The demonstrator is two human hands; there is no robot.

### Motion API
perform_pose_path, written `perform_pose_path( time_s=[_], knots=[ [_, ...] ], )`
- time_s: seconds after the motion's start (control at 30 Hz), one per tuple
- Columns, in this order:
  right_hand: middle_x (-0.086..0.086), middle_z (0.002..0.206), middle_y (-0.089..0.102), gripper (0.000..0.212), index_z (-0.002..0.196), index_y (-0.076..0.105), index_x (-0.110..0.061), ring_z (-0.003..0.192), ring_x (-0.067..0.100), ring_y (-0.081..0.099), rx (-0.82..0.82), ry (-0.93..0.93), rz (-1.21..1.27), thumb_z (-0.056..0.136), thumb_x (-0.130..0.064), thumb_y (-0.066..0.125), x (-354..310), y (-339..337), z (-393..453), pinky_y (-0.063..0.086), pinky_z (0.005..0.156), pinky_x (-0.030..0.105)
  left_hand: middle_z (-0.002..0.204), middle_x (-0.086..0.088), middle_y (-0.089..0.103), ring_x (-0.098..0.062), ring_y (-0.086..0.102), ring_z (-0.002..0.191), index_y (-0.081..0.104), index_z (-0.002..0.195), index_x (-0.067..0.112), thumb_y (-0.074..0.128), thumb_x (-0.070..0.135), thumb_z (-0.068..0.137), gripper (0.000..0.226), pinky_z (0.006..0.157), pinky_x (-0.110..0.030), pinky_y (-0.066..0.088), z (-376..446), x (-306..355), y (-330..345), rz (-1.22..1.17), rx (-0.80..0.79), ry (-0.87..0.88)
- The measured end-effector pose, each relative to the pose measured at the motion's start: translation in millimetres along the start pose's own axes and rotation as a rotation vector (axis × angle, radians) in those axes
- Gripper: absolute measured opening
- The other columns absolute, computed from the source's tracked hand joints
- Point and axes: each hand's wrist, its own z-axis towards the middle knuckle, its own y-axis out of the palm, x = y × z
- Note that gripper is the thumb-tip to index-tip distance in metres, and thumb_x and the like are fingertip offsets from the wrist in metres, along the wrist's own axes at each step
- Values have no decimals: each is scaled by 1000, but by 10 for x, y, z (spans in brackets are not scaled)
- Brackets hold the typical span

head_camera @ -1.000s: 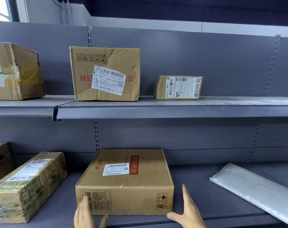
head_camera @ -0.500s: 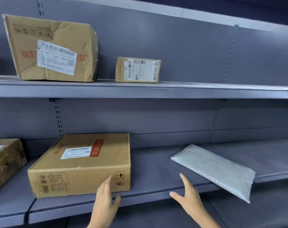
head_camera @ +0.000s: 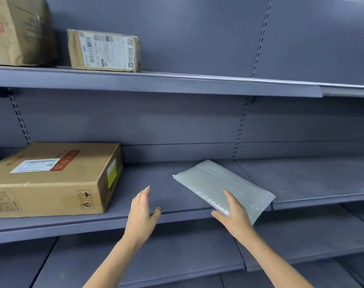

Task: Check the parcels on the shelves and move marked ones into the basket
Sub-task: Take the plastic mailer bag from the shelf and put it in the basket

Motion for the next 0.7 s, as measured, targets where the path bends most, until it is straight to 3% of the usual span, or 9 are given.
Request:
perform_pose_path(
  time_s=[0.13, 0.3, 0.4, 0.47, 0.57, 0.63, 0.7],
  knots=[
    [4, 155, 20, 79, 146, 17, -12, 143, 19, 19, -5, -42, -139, 84, -23, 65, 218, -88, 89, 19, 113, 27, 151, -2, 26, -17, 20, 140, 19, 145, 13, 50, 18, 93, 61, 109, -25, 24, -32, 172, 220, 23, -46, -8],
    [11, 157, -1, 88, 147, 3, -11, 145, 25, -6, -107, 1, -548, 85, -33, 61, 408, -46, 260, -2, 118, 36, 152, 1, 23, -15, 17, 140, 18, 145, 15, 48, 20, 93, 61, 108, -23, 23, 67, 283, 249, 48, -79, 34],
    [12, 157, -4, 79, 147, 0, -8, 145, 24, -7, -101, 49, -681, 90, -20, 53, 460, 44, 328, -4, 117, 37, 151, 2, 23, -15, 18, 140, 18, 145, 15, 48, 20, 93, 61, 110, -27, 25, 154, 287, 162, 59, -56, 51],
    [10, 158, 0, 70, 147, 2, -7, 146, 22, -3, -91, 52, -711, 92, -7, 45, 460, 91, 354, -2, 118, 36, 151, 1, 24, -16, 19, 139, 18, 145, 15, 49, 19, 92, 61, 110, -30, 30, 198, 263, 95, 68, -47, 63],
    [8, 156, 15, 60, 146, 15, -7, 145, 20, 9, -48, 6, -689, 91, 1, 38, 447, 132, 385, 7, 118, 32, 151, -1, 24, -17, 20, 139, 21, 144, 12, 49, 18, 92, 60, 111, -26, 23, 244, 186, -5, 102, -30, 76],
    [6, 151, 31, 52, 142, 31, -8, 141, 18, 25, 42, -51, -631, 91, 2, 37, 406, 108, 403, 20, 114, 25, 151, -2, 25, -18, 21, 139, 22, 144, 11, 50, 17, 92, 59, 111, -24, 19, 280, 136, -64, 122, -12, 78],
    [5, 136, 52, 40, 125, 51, -8, 126, 19, 47, 124, -97, -589, 89, 4, 38, 337, 64, 425, 40, 98, 23, 151, -3, 25, -19, 21, 138, 23, 143, 10, 50, 16, 92, 58, 111, -25, 19, 316, 106, -111, 126, -11, 72]
  ],
)
